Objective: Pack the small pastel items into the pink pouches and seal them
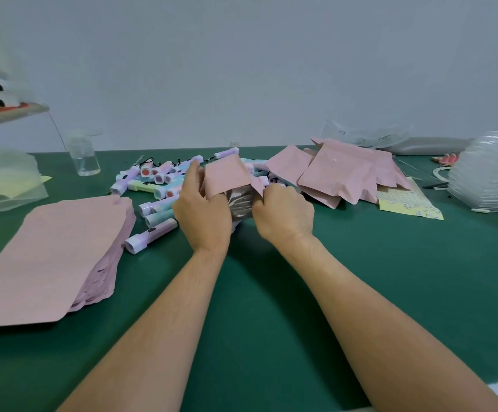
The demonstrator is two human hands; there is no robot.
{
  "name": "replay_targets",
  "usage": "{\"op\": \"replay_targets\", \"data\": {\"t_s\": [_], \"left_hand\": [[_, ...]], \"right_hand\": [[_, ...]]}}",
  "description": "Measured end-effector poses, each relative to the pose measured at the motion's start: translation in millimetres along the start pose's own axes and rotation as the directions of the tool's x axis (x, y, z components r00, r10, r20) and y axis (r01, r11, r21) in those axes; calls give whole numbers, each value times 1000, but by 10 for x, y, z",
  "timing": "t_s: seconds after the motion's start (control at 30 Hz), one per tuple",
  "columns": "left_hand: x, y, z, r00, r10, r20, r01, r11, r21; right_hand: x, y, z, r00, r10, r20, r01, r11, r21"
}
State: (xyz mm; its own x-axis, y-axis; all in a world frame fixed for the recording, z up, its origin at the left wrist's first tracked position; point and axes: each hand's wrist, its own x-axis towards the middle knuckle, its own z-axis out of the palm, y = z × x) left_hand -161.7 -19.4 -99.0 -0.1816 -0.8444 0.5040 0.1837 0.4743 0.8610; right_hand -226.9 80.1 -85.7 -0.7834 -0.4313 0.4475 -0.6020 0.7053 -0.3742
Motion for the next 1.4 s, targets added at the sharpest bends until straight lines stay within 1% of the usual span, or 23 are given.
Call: {"op": "replay_targets", "data": {"t_s": [0.07,0.13,0.2,0.23,0.27,0.3,0.33,0.37,0.4,0.43,0.5,0.53,0.6,0.7,0.77,0.83,0.97,1.07,1.1,1.17,1.27,1.33,1.4], "left_hand": [[-42,55,7,998,-11,59,12,999,-32],[-57,87,7,993,22,120,-20,999,-25],[-57,73,14,986,53,160,-47,998,-37],[-68,68,19,984,63,167,-55,997,-56],[-85,70,23,983,68,172,-56,996,-75],[-106,76,29,983,67,170,-51,994,-99],[-132,88,39,985,65,157,-45,991,-124],[-137,73,55,989,55,139,-35,989,-141],[-141,66,65,993,29,117,-9,986,-166],[-129,44,81,994,-15,112,38,977,-208],[-101,33,92,984,-105,145,141,954,-265],[-94,29,92,982,-104,157,141,958,-250],[-95,48,78,982,-47,184,87,973,-215],[-97,66,59,973,78,218,-53,991,-119],[-122,54,66,977,127,171,-116,990,-74],[-162,48,80,988,117,105,-108,990,-88],[-122,29,63,998,63,-13,-64,994,-88],[-82,-4,58,992,-64,-112,47,987,-153],[-96,15,70,987,-117,-110,93,975,-202],[-147,59,106,987,-158,-27,145,955,-260],[-150,59,135,983,-153,102,170,967,-192],[-120,52,135,979,-177,97,188,975,-117],[-77,60,138,975,-220,12,220,969,-110]], "right_hand": [[2,-32,21,1000,3,-30,-1,999,46],[10,-58,29,998,53,-15,-51,990,130],[17,-50,45,994,89,55,-98,975,197],[18,-49,45,989,98,110,-126,952,280],[13,-54,40,982,101,161,-160,895,416],[5,-71,36,977,97,187,-188,806,561],[-7,-88,38,981,99,168,-187,728,660],[-21,-101,35,987,101,123,-158,680,715],[-38,-112,29,993,94,70,-115,670,734],[-48,-116,29,997,76,23,-68,674,736],[-78,-121,39,998,11,-61,34,729,684],[-90,-120,44,995,-29,-98,85,770,633],[-95,-108,51,986,-73,-147,140,838,527],[-84,-79,44,981,-81,-176,154,878,454],[-89,-56,32,975,-101,-198,172,907,384],[-96,-55,36,966,-125,-227,189,939,288],[-69,-97,81,966,-50,-254,95,981,169],[-50,-145,87,977,-14,-214,43,990,133],[-51,-173,98,976,-25,-215,53,991,125],[-67,-241,114,969,-67,-239,98,988,122],[-67,-231,87,959,-43,-281,94,981,170],[-42,-134,49,958,-1,-286,54,983,176],[-16,-46,30,958,26,-285,22,986,165]]}}
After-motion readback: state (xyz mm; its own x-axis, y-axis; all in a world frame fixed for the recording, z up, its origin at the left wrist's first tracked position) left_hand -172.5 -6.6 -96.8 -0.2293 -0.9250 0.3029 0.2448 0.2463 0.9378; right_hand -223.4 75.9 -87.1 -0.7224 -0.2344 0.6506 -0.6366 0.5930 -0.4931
